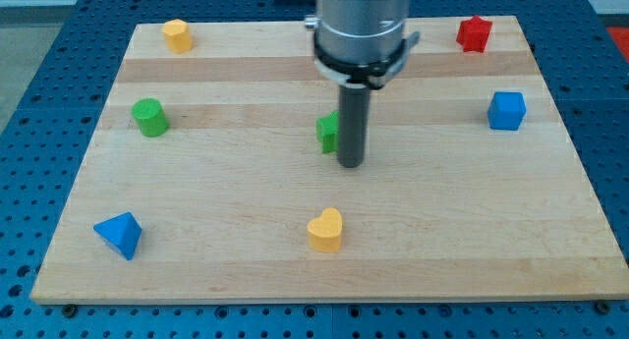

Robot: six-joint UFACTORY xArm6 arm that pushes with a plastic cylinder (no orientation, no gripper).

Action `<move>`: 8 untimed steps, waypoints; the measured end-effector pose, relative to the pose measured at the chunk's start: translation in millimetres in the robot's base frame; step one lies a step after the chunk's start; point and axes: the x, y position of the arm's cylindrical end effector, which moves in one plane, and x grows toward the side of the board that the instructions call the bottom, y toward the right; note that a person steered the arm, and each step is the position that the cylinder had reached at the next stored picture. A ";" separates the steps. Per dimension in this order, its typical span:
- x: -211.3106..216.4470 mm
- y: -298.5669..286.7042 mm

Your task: Push the green circle towards the green star

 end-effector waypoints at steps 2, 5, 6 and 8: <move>2.1 -99.4; -10.5 -264.2; -27.5 -300.2; -74.1 -308.5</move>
